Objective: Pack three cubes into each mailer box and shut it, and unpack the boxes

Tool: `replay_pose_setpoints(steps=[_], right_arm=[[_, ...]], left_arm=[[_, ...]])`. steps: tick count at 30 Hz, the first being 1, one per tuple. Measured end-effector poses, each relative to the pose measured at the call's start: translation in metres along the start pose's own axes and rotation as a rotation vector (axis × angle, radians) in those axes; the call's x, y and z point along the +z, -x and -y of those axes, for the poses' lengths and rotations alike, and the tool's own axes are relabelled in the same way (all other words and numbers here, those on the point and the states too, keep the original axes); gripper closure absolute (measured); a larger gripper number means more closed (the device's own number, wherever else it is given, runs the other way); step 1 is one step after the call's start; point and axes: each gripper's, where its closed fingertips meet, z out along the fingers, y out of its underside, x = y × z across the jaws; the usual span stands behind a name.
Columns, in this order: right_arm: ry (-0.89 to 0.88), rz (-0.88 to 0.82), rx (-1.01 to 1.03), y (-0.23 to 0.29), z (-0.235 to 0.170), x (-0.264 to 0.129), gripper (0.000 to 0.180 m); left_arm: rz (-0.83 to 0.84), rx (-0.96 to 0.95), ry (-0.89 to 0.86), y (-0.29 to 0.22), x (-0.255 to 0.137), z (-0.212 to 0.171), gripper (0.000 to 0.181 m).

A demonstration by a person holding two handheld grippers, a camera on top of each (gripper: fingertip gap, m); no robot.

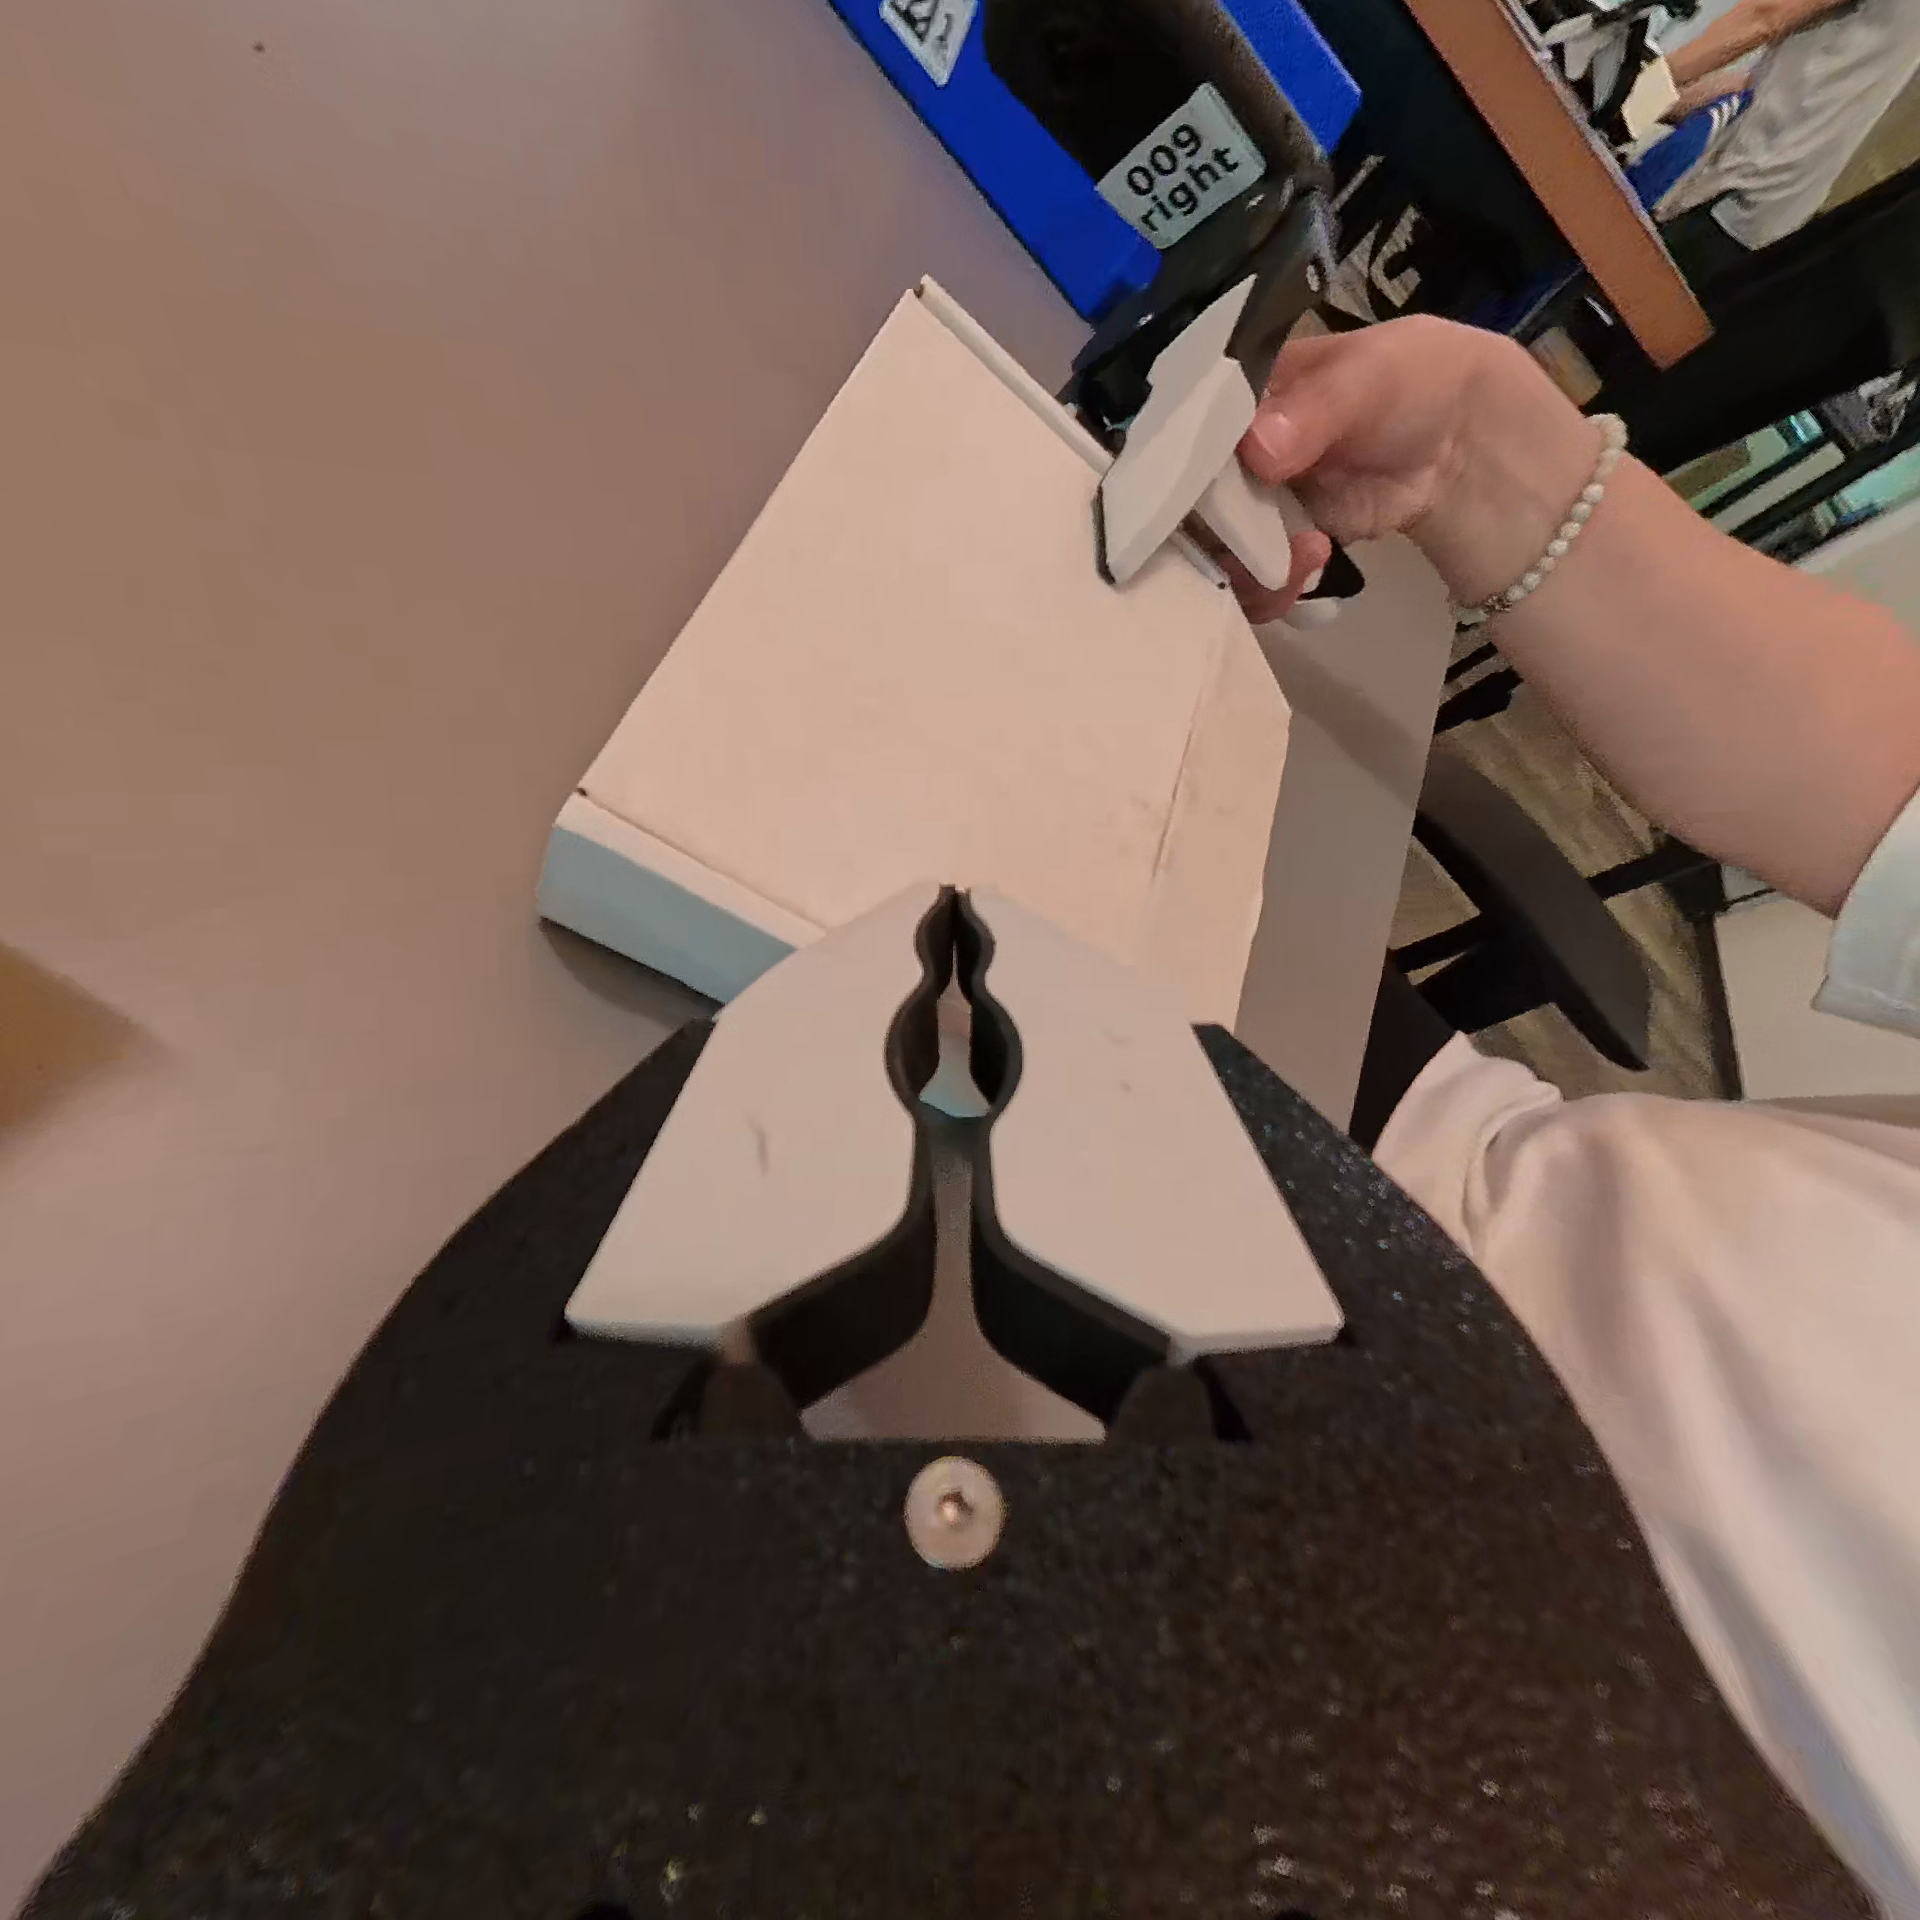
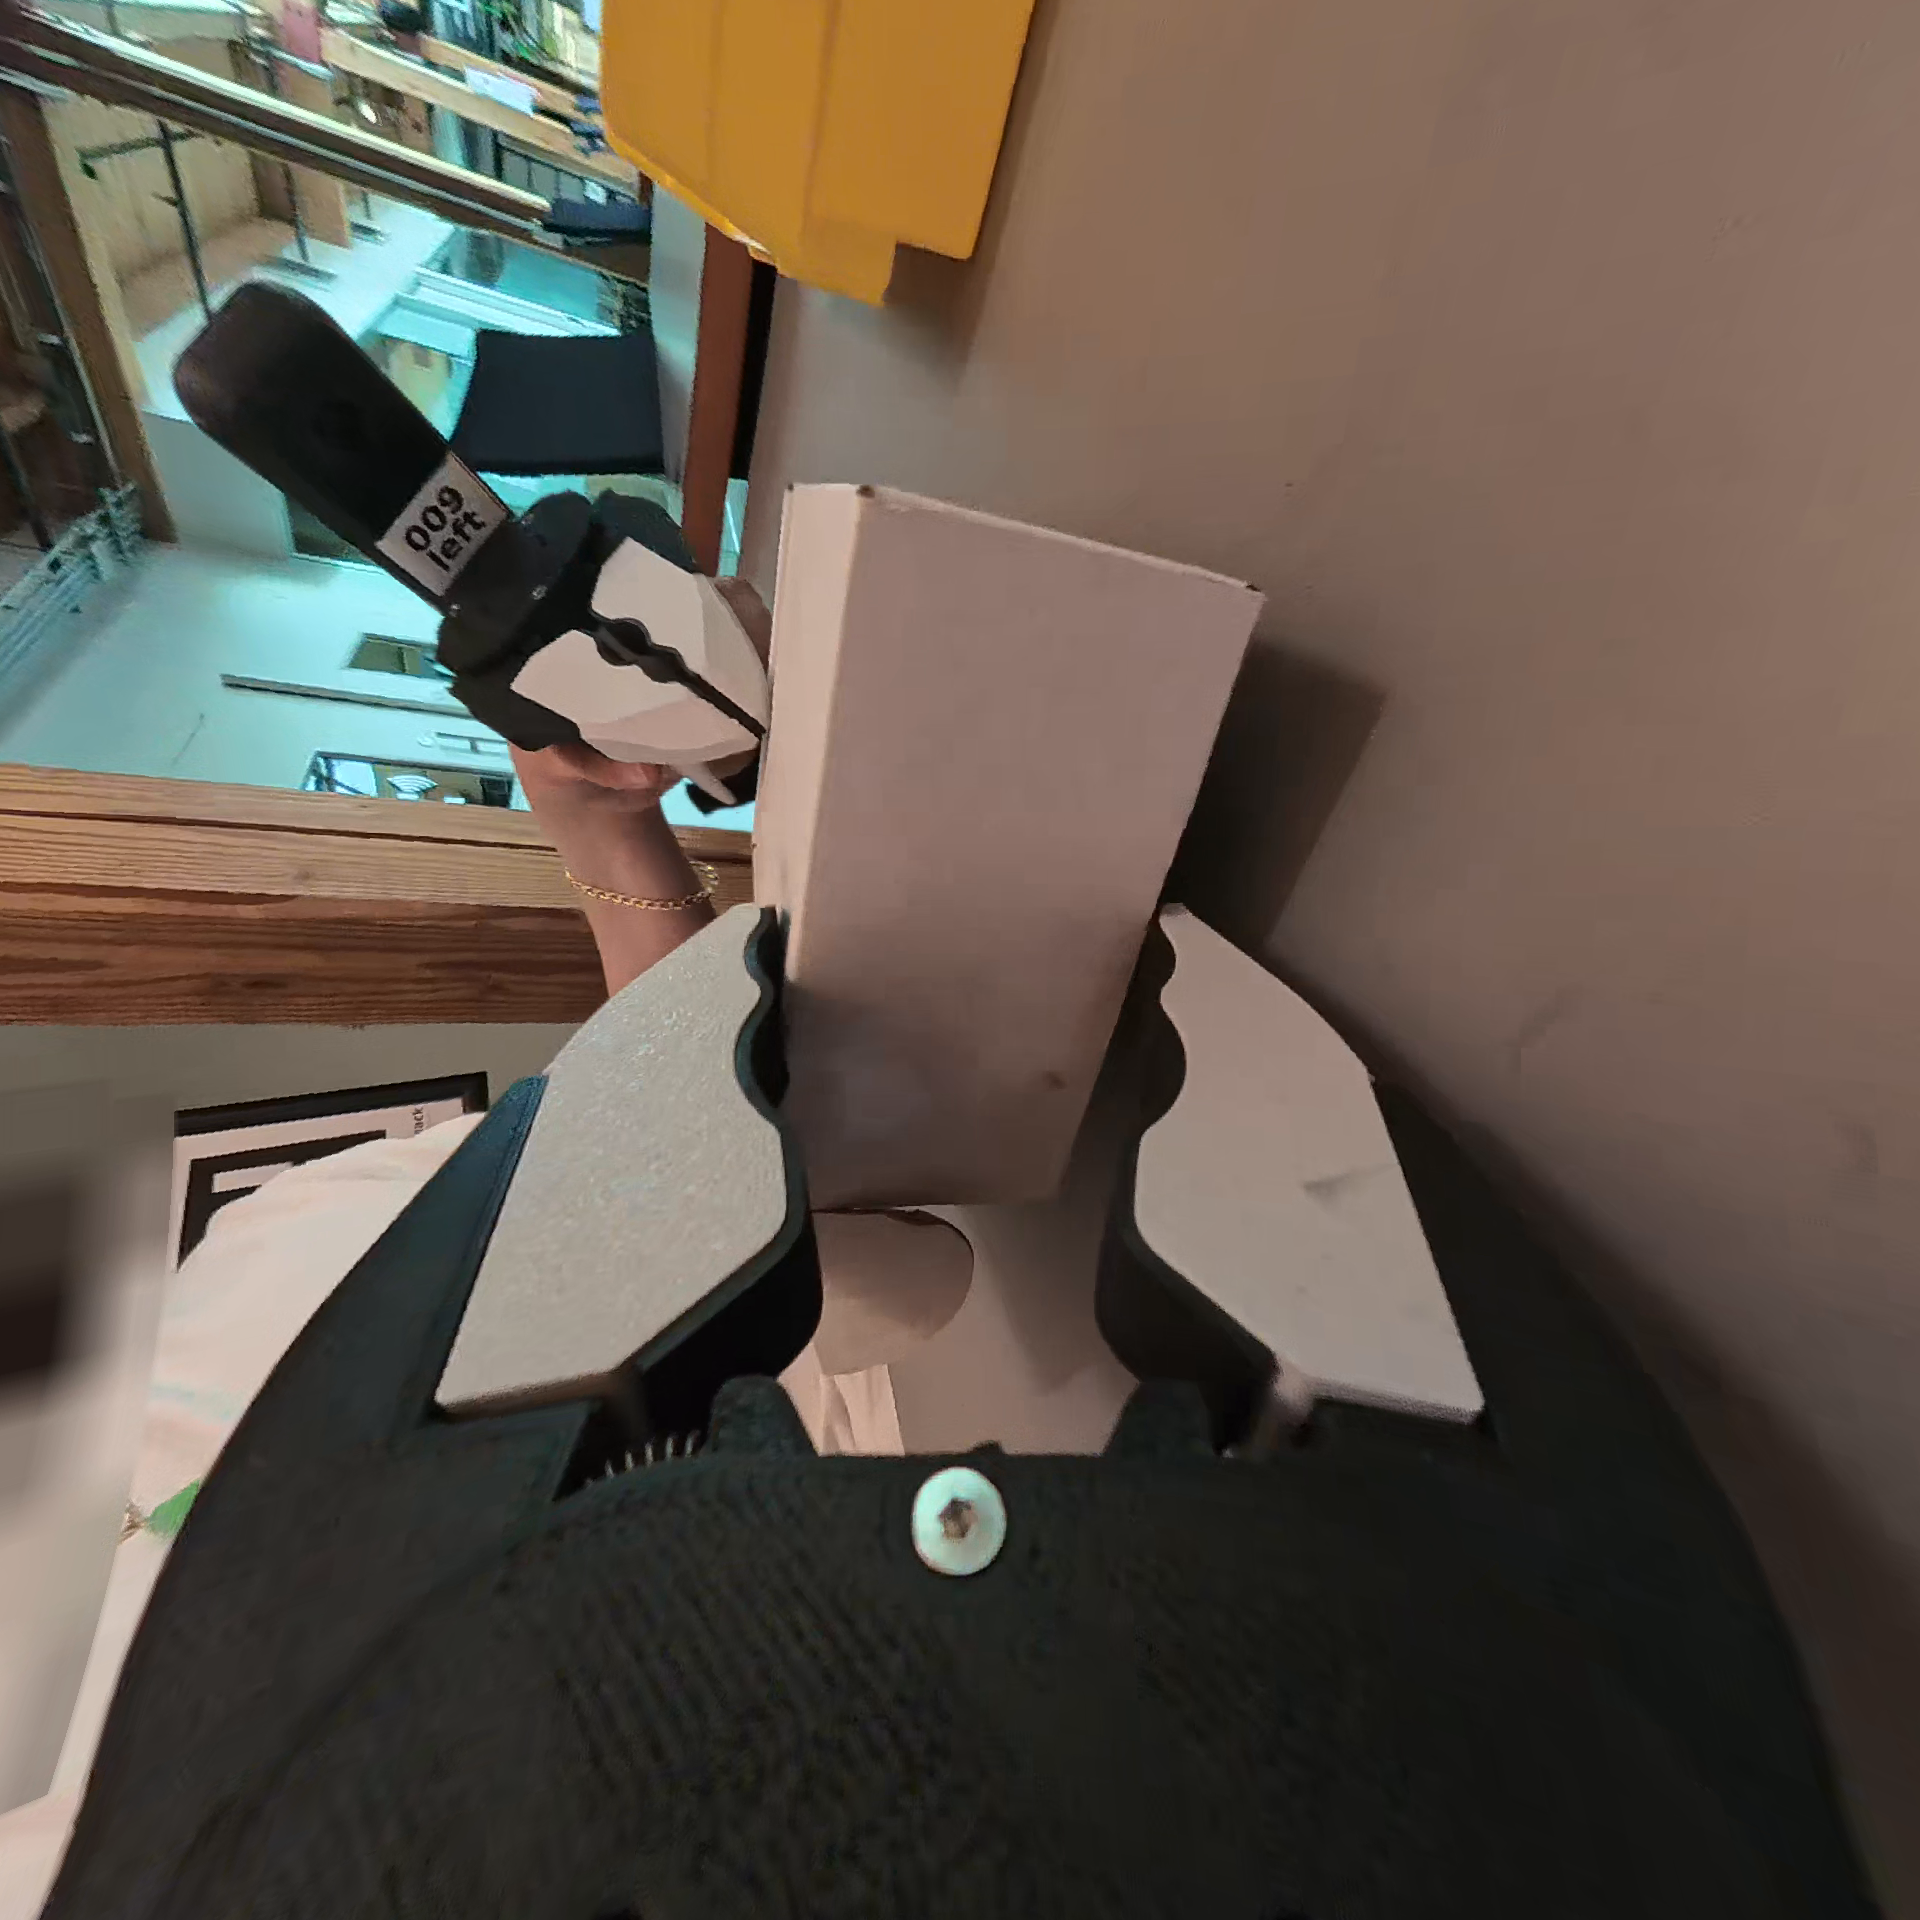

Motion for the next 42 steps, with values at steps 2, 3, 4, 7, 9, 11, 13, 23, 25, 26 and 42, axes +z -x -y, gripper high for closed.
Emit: replay_pose_setpoints(steps=[2, 3, 4, 7, 9, 11, 13, 23, 25, 26, 42], right_arm=[[-0.019, 0.011, -0.048, 0.002, -0.002, -0.003, 0.115], [-0.039, 0.032, -0.056, 0.007, -0.002, -0.007, 0.116], [-0.069, 0.063, -0.054, 0.012, 0.0, -0.012, 0.116], [-0.155, 0.194, -0.021, 0.032, 0.008, -0.036, 0.116], [-0.177, 0.248, -0.007, 0.039, 0.01, -0.055, 0.115], [-0.161, 0.282, 0.01, 0.042, 0.006, -0.07, 0.115], [-0.129, 0.287, 0.02, 0.043, 0.0, -0.083, 0.115], [0.045, 0.225, 0.054, 0.045, -0.024, -0.101, 0.115], [0.072, 0.221, 0.051, 0.047, -0.026, -0.095, 0.115], [0.082, 0.222, 0.05, 0.048, -0.027, -0.091, 0.113], [-0.488, 0.186, -0.371, 0.064, 0.032, -0.159, 0.091]], left_arm=[[0.002, 0.107, -0.003, -0.006, -0.001, 0.003, 0.181], [0.021, 0.205, -0.036, -0.01, -0.004, 0.01, 0.178], [0.045, 0.325, -0.106, -0.017, -0.009, 0.023, 0.171], [0.132, 0.74, -0.358, -0.056, -0.028, 0.06, 0.161], [0.271, 0.961, -0.48, -0.074, -0.036, 0.074, 0.134], [0.416, 1.189, -0.534, -0.087, -0.037, 0.079, 0.106], [0.526, 1.371, -0.419, -0.086, -0.024, 0.072, 0.096], [0.689, 1.778, -0.117, -0.09, 0.048, 0.05, 0.069], [0.69, 1.831, -0.101, -0.093, 0.058, 0.046, 0.07], [0.687, 1.855, -0.106, -0.097, 0.062, 0.045, 0.072], [0.185, 0.873, -0.421, -0.092, 0.032, 0.069, 0.104]])
